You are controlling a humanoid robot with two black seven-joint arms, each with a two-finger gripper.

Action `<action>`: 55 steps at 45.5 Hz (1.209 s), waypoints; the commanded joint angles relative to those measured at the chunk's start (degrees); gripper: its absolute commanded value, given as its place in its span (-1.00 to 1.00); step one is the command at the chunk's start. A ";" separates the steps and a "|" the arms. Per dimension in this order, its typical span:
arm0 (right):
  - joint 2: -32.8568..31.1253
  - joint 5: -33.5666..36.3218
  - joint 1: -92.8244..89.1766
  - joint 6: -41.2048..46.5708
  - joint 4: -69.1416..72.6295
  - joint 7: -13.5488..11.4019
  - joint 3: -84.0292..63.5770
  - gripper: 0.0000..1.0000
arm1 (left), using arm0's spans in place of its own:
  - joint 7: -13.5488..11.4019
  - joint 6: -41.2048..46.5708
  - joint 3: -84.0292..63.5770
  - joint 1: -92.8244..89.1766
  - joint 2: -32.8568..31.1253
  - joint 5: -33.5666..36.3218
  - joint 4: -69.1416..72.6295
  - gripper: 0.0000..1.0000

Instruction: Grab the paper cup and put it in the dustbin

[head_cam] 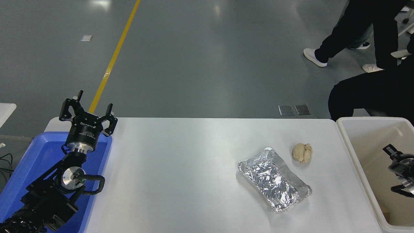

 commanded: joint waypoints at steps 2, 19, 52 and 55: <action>-0.35 -11.46 13.78 3.03 1.58 0.02 -1.16 1.00 | 0.04 -0.08 0.00 -0.09 0.00 0.01 0.00 0.96; 3.34 -16.66 37.59 27.01 17.12 -0.07 -4.06 1.00 | 0.04 -0.09 0.00 -0.09 0.00 0.01 -0.08 0.96; 15.73 -17.45 69.16 46.01 56.68 -0.16 -8.64 1.00 | -0.13 0.00 0.00 0.00 0.00 0.01 0.00 0.96; 15.65 -17.37 70.83 46.10 61.60 -0.16 -8.81 1.00 | -0.13 0.09 0.00 0.09 0.00 0.01 0.00 0.96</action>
